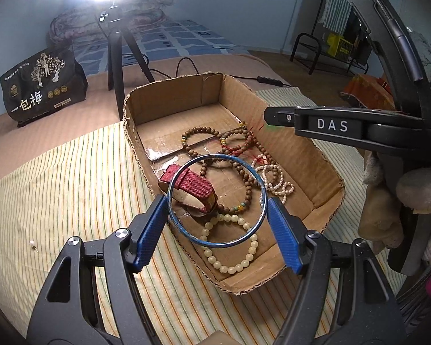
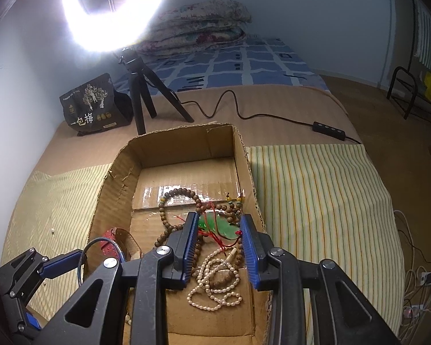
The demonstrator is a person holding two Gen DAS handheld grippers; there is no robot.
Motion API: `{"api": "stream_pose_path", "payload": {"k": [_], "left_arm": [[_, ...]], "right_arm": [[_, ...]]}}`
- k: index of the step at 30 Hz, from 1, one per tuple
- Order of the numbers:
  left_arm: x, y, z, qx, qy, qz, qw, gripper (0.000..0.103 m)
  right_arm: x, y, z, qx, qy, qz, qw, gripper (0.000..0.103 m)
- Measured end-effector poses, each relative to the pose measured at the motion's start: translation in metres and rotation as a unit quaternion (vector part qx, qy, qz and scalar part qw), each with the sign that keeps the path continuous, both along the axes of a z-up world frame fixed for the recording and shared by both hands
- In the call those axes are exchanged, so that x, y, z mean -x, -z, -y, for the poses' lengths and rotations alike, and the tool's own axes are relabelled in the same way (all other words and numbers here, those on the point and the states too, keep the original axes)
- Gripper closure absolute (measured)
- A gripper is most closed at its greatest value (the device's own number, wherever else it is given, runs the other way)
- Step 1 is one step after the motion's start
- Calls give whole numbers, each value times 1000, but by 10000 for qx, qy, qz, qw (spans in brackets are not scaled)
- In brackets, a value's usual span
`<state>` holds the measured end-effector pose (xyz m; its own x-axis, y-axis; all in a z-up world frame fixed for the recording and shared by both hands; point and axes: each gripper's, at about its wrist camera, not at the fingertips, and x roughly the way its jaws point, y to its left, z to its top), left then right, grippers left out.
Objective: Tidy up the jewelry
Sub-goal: 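Open the left tool to drop the bangle while the right tool releases the pendant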
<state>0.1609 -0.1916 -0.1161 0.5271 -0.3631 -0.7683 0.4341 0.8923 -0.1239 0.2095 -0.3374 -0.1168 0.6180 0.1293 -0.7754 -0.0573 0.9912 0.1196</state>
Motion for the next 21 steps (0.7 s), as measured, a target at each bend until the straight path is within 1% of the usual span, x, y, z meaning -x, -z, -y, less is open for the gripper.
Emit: {"api": "stream_pose_path", "payload": {"k": [6,7,8,9,10,11,13,16,21], "left_arm": [[0,0,1,-11,29,-6,10000,30],[0,0,1,-17,23,-9,10000,30],[0,0,1,-23,18,-15,10000,30],[0,0,1,-17,16,-17,10000,30],[0,0,1,-20,11,-21,10000,30],[0,0,0,-30,3,-27,10000,30],[0,0,0,-50,-3,-34,10000,29],[0,0,-1,-74,-7,-21,10000,28],[1,-1,-5,-69,-43,-20,10000,28]], "right_arm": [[0,0,0,-23,-5,1,10000,72],[0,0,-1,-24,-8,-10,10000,69],[0,0,-1,-18,1,-12,10000,61],[1,0,-1,-6,21,6,10000,56],[2,-1,-1,12,44,41,10000,45],[2,-3,-1,26,65,72,10000,38],[4,-6,0,52,108,139,9998,32],[5,-9,2,42,135,192,9997,26],[7,-11,3,40,168,220,9996,22]]}}
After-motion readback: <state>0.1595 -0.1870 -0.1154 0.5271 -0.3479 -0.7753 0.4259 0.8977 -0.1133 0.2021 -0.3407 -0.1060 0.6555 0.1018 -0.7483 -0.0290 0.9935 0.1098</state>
